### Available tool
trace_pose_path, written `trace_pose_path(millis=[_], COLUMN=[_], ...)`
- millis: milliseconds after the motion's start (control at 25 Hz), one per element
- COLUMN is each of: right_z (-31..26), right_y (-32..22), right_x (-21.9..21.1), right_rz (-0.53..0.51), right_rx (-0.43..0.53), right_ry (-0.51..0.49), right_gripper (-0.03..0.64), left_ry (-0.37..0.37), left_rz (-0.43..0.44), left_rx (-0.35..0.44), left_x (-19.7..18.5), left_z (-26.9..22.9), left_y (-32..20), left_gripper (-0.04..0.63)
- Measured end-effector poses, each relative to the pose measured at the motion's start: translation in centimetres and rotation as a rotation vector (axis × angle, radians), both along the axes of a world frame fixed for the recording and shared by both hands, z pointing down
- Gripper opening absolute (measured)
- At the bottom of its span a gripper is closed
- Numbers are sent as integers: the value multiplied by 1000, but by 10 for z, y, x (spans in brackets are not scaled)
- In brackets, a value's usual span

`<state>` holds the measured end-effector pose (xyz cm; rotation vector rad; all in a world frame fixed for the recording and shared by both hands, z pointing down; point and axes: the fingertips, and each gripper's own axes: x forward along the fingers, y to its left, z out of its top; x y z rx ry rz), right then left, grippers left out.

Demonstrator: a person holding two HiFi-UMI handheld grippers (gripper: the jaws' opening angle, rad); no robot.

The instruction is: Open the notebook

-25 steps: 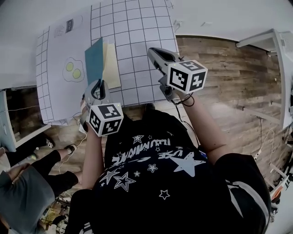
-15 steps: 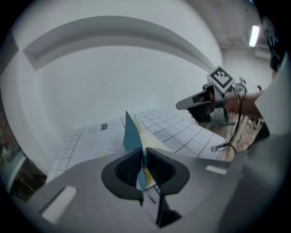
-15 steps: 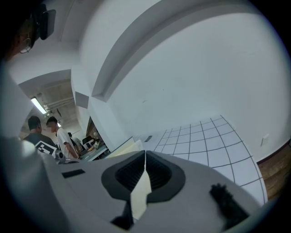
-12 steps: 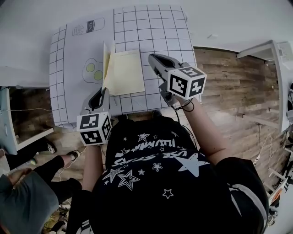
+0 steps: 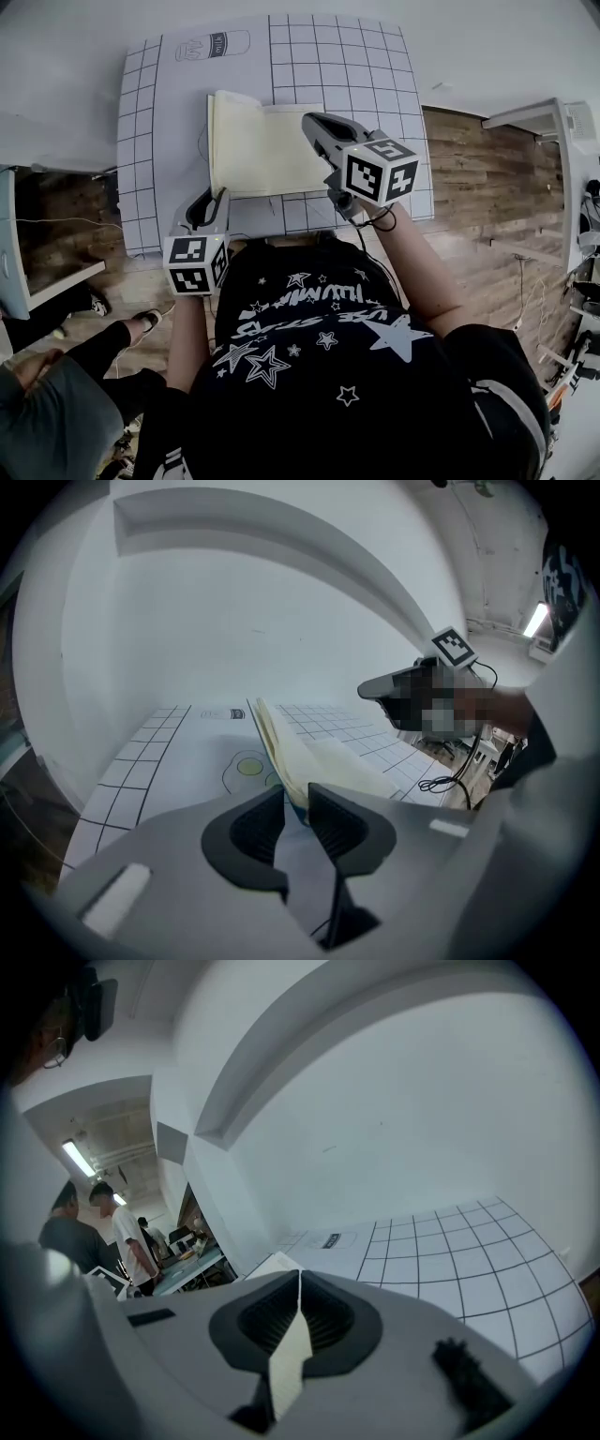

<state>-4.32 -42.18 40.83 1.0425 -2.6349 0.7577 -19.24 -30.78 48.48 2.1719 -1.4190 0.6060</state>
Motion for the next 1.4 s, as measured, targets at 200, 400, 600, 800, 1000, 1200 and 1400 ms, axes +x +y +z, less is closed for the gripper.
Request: trace_pose_path(millis=[200,400,600,800,1000,1200,1400], right_z=[5,14,22,31,15,-8,-22], right_y=[3,13,27,41,54,71,96], right_x=[-23,-38,-40,-31,-23,2,35], right_rz=[13,40,99,144,140,119,99], right_rx=[-13,-35,-49,-65,-19,31,47], right_ry=[28,44,44,53,40,33,21], right_gripper=[17,17,17,17,17,17,18], left_ry=[11,-11,-161,-181,-195,-155,-109], left_rz=[28,44,119,151,151,78,4], left_rx=[-15,-56,-50,-68,-43,42,136], left_x=[-17,-29,-42,-47,-44,-28,4], left_z=[24,45,62,72,62,27,-22], left_y=[2,2,6,12,19,27,45], left_gripper=[117,144,200,201,198,198,193])
